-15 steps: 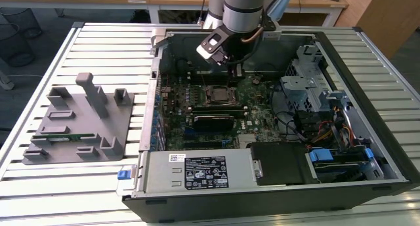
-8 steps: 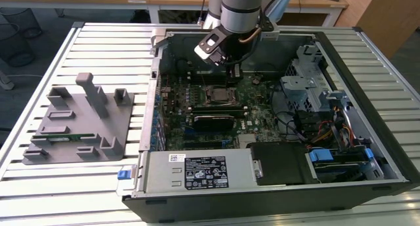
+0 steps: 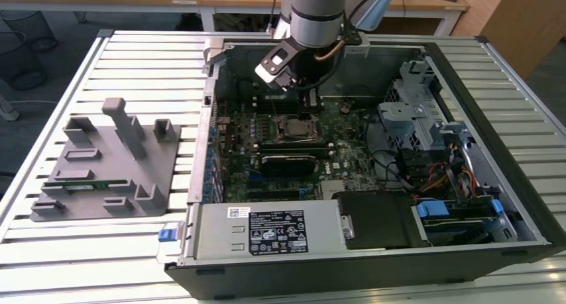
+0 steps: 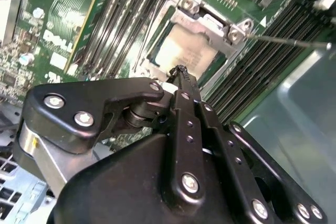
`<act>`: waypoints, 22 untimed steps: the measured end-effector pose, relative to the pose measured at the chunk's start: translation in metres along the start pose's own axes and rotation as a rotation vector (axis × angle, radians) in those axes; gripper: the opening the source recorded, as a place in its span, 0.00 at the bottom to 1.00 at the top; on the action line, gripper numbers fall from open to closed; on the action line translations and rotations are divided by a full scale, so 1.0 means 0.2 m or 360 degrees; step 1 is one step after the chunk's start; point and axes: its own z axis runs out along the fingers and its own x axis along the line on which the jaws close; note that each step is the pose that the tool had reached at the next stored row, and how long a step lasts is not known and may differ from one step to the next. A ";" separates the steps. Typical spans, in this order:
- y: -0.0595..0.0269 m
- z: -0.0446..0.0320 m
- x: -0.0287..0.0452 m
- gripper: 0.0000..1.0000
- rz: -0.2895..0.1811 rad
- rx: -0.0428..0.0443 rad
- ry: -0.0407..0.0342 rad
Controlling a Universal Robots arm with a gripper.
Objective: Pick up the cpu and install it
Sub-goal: 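Close the cpu cover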
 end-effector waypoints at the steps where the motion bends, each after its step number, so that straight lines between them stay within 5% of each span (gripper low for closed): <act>1: -0.010 0.010 0.000 0.11 0.0000 0.0000 -0.0001; 10: -0.125 0.071 0.008 0.11 0.0000 0.0000 -0.0001; 22: -0.162 0.132 0.012 0.11 0.0000 0.0000 -0.0001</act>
